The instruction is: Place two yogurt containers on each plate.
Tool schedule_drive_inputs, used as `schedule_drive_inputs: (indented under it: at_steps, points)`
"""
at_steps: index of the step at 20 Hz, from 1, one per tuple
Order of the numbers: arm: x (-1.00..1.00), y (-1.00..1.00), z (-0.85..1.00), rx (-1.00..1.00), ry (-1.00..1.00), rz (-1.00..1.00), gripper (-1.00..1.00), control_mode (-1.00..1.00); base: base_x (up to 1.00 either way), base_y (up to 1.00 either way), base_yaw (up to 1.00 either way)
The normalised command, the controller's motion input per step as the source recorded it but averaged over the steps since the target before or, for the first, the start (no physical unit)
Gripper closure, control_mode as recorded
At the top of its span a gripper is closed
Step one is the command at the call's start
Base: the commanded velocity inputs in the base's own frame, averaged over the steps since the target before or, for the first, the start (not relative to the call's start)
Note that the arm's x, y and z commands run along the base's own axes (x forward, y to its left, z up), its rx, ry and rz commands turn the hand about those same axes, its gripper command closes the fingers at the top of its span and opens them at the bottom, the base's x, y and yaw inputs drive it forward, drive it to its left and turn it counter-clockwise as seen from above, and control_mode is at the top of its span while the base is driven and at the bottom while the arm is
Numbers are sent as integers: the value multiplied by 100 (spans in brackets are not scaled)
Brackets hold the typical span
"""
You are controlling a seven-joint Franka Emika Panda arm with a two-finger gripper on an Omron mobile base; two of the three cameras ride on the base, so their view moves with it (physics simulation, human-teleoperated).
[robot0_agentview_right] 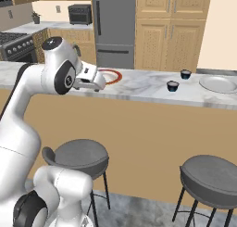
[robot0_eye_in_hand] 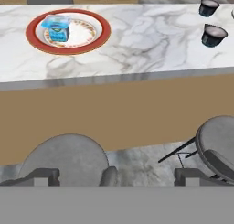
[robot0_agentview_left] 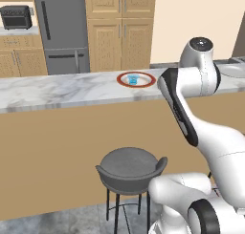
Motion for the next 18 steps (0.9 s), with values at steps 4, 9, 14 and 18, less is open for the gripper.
schedule_drive_inputs:
  at_steps: [4,9,14,18]
  points:
    - [0,0,0,0,0,0,-100,100,-3,-75,-2]
    - [0,0,0,0,0,0,-100,100,2,-86,0]
    - [0,0,0,0,0,0,-100,100,33,-44,4]
    - [0,0,0,0,0,0,-100,100,58,0,6]
